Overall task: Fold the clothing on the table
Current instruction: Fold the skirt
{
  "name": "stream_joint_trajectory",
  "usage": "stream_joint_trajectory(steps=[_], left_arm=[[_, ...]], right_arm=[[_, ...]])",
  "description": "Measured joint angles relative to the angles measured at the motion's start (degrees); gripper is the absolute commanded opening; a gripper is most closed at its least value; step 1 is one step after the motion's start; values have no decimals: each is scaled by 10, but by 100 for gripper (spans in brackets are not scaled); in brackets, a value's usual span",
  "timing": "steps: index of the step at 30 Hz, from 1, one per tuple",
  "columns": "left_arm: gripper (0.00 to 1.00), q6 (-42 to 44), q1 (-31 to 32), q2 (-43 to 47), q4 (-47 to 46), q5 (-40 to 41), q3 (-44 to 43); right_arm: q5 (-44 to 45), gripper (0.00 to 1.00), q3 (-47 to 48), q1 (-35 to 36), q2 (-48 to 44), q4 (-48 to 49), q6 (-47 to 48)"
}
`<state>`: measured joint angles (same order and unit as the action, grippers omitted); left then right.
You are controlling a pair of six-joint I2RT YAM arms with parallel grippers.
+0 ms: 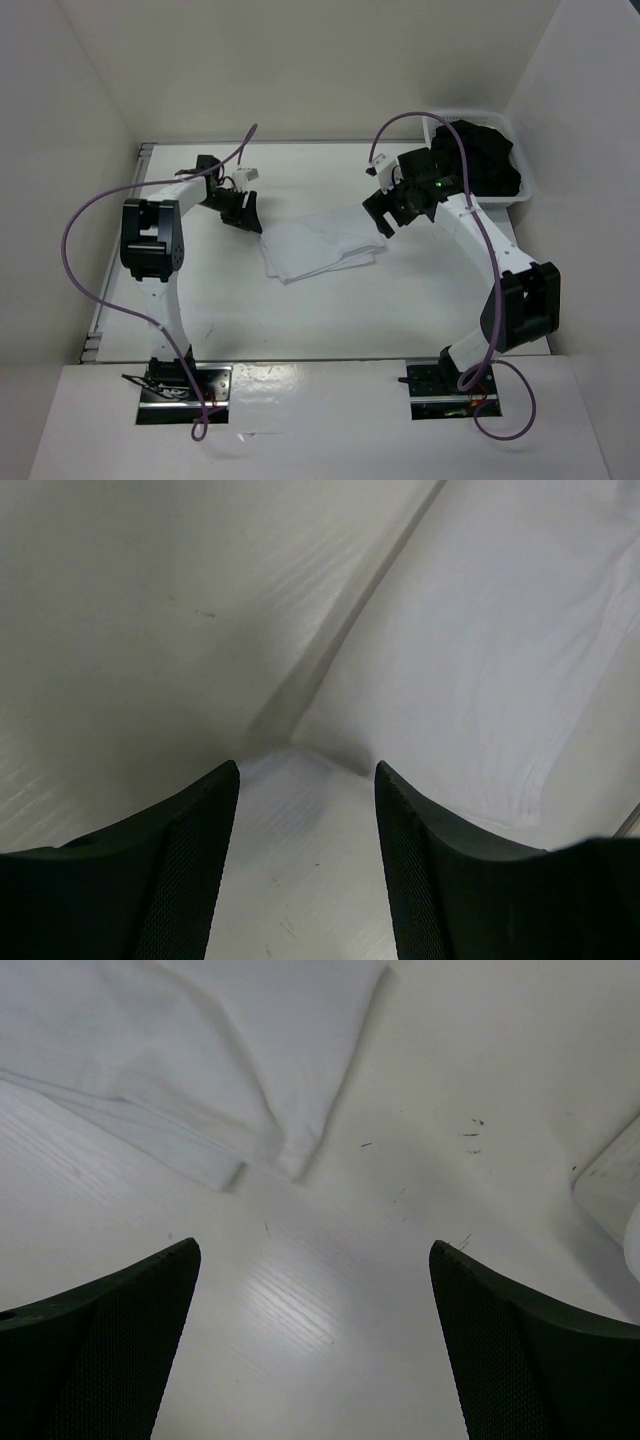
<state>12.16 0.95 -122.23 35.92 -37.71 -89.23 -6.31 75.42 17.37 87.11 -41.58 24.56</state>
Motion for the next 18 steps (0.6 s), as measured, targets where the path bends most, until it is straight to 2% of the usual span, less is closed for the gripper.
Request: stream_joint_trajectory(steps=[12, 18], left_arm=[[62, 1, 11, -22, -4, -12, -28], [51, 16, 27, -26, 4, -19, -28]], right_arm=[[-4, 99, 0, 0, 0, 0, -3], [-4, 99, 0, 0, 0, 0, -3]])
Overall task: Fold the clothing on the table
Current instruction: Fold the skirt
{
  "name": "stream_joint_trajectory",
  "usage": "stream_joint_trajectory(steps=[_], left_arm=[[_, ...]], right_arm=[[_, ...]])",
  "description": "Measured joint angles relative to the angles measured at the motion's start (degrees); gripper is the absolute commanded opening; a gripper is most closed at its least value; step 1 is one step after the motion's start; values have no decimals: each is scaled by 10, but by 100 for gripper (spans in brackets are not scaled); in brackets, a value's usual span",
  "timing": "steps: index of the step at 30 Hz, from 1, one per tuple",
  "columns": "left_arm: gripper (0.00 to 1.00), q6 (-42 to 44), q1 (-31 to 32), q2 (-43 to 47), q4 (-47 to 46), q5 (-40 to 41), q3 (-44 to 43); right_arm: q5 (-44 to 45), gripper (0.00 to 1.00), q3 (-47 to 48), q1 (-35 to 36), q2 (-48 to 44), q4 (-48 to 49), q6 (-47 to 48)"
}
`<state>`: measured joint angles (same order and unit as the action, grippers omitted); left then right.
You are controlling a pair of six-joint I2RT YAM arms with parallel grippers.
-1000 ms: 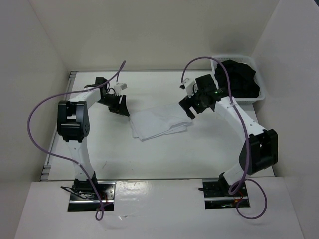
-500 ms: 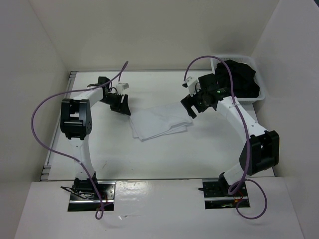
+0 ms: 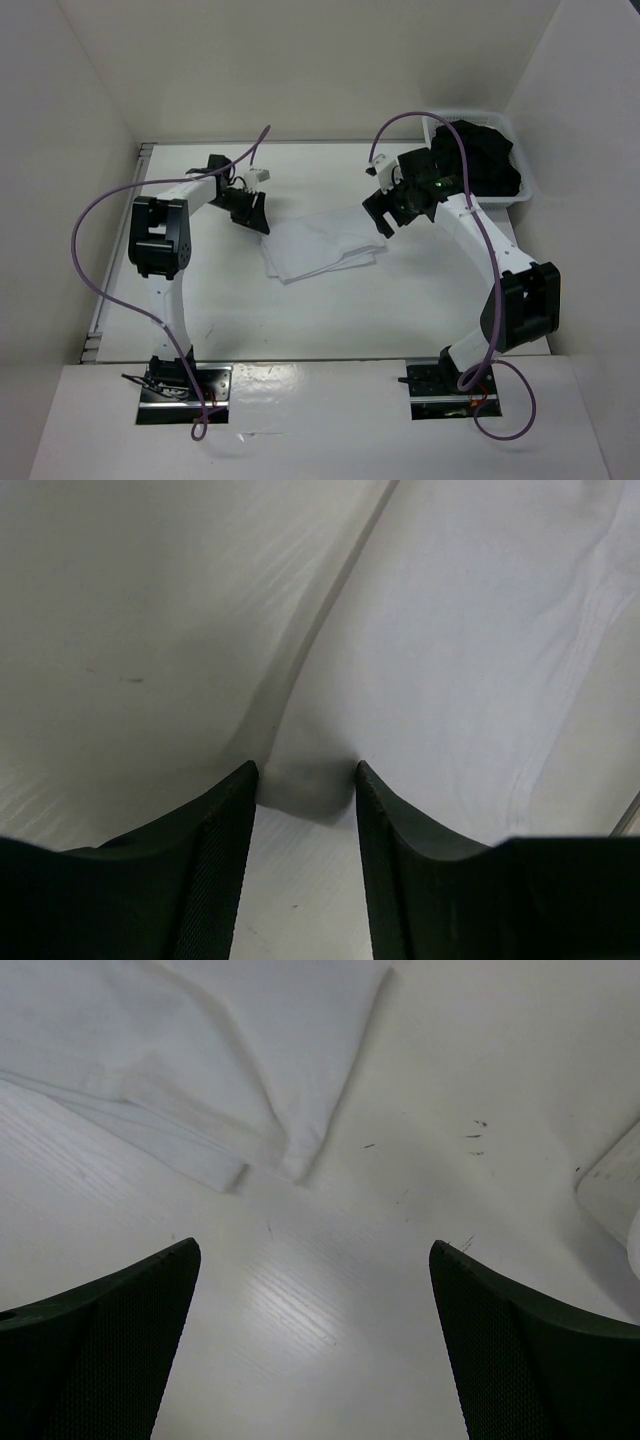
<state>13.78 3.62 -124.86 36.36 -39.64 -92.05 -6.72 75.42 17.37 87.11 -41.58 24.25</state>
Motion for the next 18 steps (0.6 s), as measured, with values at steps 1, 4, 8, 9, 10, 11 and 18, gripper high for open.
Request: stream_joint_trajectory(steps=[1, 4, 8, 9, 10, 11, 18], left_arm=[[49, 2, 1, -1, 3, -1, 0], [36, 12, 2, -3, 7, 0, 0], [8, 13, 2, -6, 12, 0, 2], [0, 12, 2, -6, 12, 0, 4], [0, 11, 2, -6, 11, -1, 6], [0, 9, 2, -6, 9, -1, 8], [0, -21, -14, 10, -9, -17, 49]], right_arm=[[0, 99, 0, 0, 0, 0, 0], [0, 99, 0, 0, 0, 0, 0], [0, 99, 0, 0, 0, 0, 0], [1, 99, 0, 0, 0, 0, 0], [2, 99, 0, 0, 0, 0, -1], [3, 99, 0, 0, 0, 1, -5], [-21, 99, -4, 0, 44, 6, -55]])
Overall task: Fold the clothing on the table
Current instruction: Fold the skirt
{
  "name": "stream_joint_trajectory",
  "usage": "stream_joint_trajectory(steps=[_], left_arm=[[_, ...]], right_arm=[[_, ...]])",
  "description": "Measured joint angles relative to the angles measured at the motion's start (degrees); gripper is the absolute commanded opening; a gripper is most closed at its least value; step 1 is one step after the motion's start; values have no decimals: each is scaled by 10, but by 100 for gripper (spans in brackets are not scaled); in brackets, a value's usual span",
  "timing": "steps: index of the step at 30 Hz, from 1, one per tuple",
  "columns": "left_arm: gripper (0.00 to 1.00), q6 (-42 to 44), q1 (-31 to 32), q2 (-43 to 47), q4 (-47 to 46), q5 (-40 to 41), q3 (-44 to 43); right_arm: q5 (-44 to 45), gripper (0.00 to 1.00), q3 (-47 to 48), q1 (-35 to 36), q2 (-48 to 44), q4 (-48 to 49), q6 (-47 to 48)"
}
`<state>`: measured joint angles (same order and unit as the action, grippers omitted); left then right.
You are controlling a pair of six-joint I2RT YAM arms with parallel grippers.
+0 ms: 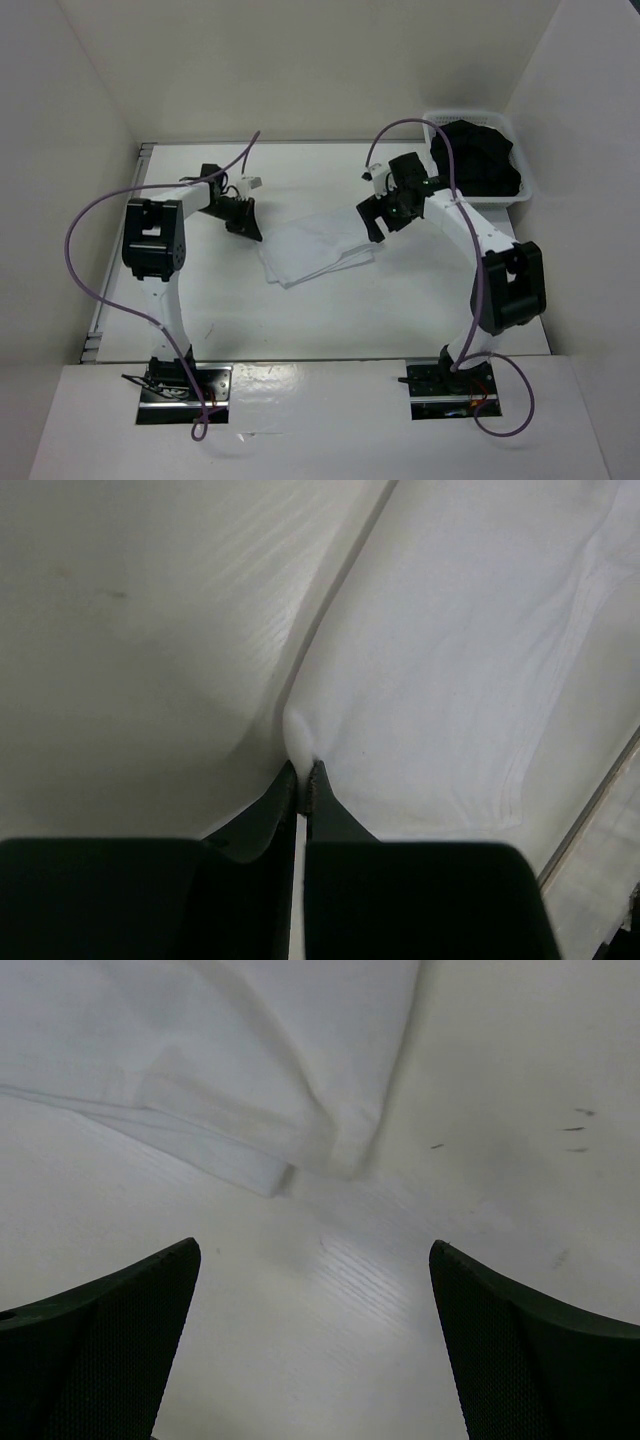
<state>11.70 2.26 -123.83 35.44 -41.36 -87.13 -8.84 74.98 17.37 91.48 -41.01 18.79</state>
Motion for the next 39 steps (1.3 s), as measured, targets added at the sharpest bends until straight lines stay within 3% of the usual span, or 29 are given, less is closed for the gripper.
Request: stream_joint_trajectory(steps=[16, 30, 39], left_arm=[[0, -45, -47, 57, -16, 2, 99], [0, -34, -47, 73, -11, 1, 124], [0, -26, -47, 73, -10, -1, 124]], right_arm=[[-153, 95, -4, -5, 159, 13, -69], [-240, 95, 90, -115, 195, 19, -73], [-259, 94, 91, -121, 226, 22, -74]])
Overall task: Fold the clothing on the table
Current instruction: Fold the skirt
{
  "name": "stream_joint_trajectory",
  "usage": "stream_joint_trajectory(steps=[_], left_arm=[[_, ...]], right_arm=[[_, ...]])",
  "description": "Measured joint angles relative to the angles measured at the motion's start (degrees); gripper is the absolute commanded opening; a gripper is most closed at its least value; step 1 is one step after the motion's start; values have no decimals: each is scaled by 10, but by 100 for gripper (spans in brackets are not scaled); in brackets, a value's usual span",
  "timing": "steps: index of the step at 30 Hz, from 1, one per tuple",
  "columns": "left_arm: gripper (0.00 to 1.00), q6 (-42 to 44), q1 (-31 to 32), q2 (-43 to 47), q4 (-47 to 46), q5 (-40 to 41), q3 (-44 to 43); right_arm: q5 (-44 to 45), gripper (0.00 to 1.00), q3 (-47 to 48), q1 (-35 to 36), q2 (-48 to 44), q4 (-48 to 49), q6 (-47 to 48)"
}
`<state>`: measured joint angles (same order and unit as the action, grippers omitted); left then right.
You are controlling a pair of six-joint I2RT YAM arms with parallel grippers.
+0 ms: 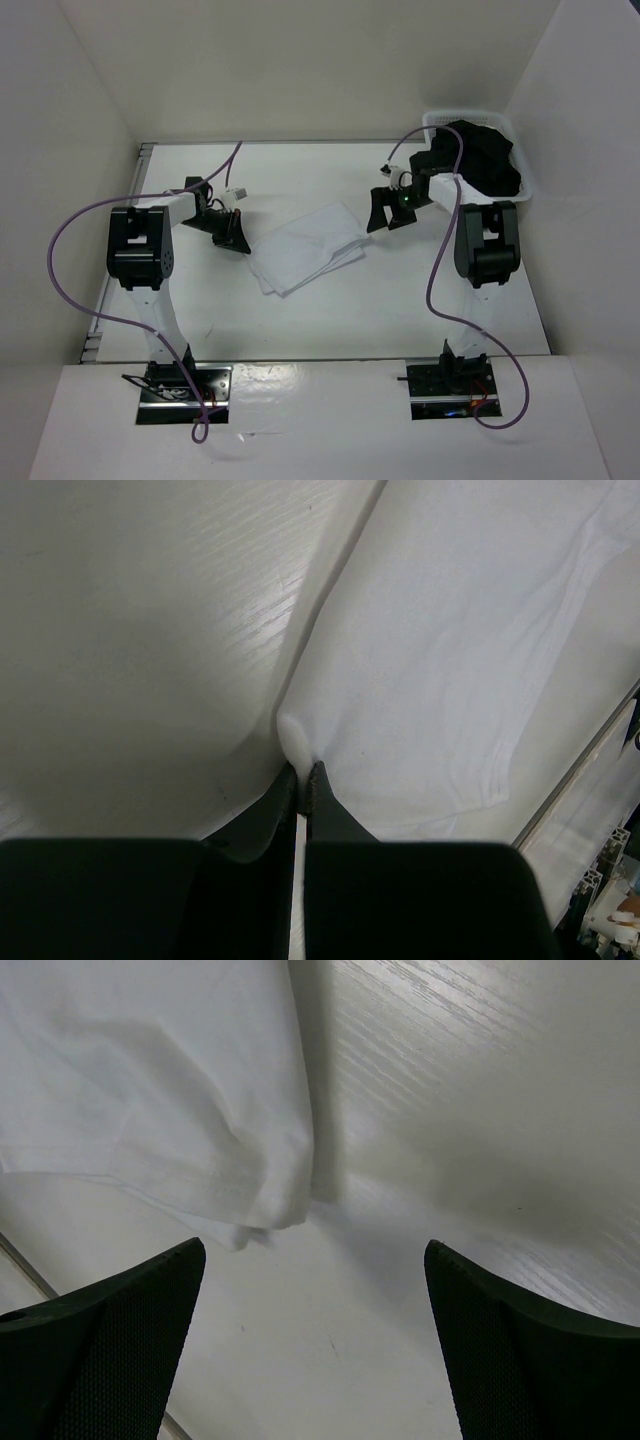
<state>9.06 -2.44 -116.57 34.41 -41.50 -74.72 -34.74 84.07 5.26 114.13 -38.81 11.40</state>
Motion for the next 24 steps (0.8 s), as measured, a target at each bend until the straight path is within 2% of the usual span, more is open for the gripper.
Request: stream_joint_trajectory(steps=[7, 24], left_arm=[[0, 0, 0, 0, 0, -2, 1], [0, 11, 0, 1, 6, -7, 4]], right_arm=[[-6, 94, 3, 0, 41, 2, -3], [-57, 91, 38, 21, 77, 27, -25]])
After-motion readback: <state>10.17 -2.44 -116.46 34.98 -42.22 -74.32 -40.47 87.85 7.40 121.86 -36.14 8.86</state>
